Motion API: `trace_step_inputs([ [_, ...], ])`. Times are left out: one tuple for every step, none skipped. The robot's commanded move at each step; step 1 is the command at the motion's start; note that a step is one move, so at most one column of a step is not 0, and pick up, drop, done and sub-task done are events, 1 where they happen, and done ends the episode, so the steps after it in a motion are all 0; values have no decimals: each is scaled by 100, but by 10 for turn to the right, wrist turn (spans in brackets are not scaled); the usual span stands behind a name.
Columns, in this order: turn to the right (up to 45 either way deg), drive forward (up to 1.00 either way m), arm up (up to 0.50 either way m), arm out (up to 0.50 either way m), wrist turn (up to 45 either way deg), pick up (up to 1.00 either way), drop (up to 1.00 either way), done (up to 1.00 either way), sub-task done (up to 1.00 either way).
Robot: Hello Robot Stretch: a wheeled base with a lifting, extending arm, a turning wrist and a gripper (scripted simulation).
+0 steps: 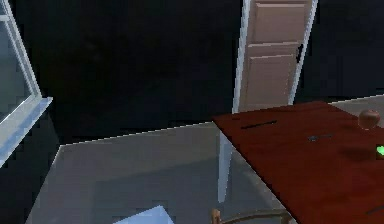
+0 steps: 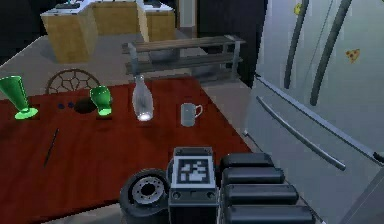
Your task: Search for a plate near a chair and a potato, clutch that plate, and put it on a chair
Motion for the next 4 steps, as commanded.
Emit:
trace_step_inputs([
  [0, 0, 0, 18, 0, 0, 0, 0, 0],
  [0, 0, 0, 0, 390, 0, 0, 0, 0],
  [0, 0, -44, 0, 0, 0, 0, 0, 0],
  [0, 0, -50, 0, 0, 0, 0, 0, 0],
])
